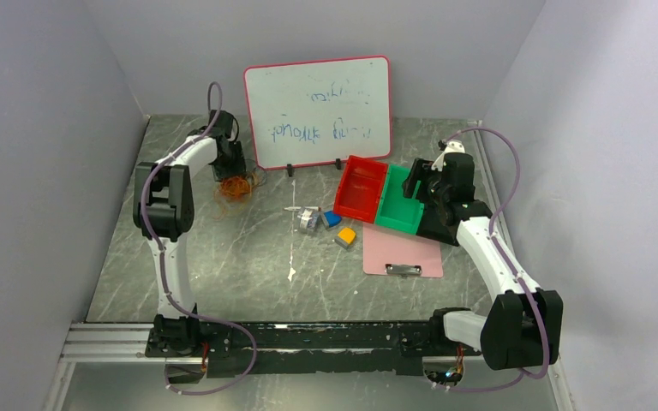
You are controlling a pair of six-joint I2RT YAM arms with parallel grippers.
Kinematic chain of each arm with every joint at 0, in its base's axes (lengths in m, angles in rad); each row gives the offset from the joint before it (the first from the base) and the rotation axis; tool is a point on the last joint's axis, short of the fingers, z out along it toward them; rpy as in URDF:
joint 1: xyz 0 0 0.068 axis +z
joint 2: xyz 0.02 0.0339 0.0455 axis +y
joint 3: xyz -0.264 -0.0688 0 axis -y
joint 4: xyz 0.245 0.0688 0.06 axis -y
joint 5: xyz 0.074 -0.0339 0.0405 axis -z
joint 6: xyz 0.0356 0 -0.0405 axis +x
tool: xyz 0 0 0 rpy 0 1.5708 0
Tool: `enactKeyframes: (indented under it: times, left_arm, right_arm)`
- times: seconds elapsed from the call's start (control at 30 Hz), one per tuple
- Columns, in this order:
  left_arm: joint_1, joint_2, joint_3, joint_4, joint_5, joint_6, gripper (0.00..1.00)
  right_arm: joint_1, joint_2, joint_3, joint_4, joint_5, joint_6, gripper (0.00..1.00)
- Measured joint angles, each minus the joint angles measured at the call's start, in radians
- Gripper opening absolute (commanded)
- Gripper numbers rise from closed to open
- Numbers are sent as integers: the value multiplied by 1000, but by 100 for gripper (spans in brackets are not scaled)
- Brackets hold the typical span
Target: Untangle the cables
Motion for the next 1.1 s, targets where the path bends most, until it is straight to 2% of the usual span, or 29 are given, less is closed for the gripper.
enactKeyframes:
  times: [0.1, 0.3, 0.73, 0.87, 1.0, 1.1]
  left_arm:
    - [-7, -35, -55, 5, -12, 9, 46]
    - [-56, -121, -190, 17, -34, 20, 41]
    - [-214, -428, -585, 60, -34, -47, 41]
    - [-279, -505, -656, 78, -28, -75, 46]
    - [-345, -545, -678, 109, -23, -93, 61]
    - [-353, -594, -683, 118, -33, -106, 68]
  right_arm:
    - [0, 4, 0, 0, -6, 0, 70]
    - [0, 14, 0, 2, -18, 1, 70]
    - [0, 44, 0, 55, -108, 56, 70]
    - [0, 55, 0, 67, -115, 61, 71]
    - [0, 56, 0, 69, -105, 61, 73]
    - [0, 48, 0, 69, -92, 60, 75]
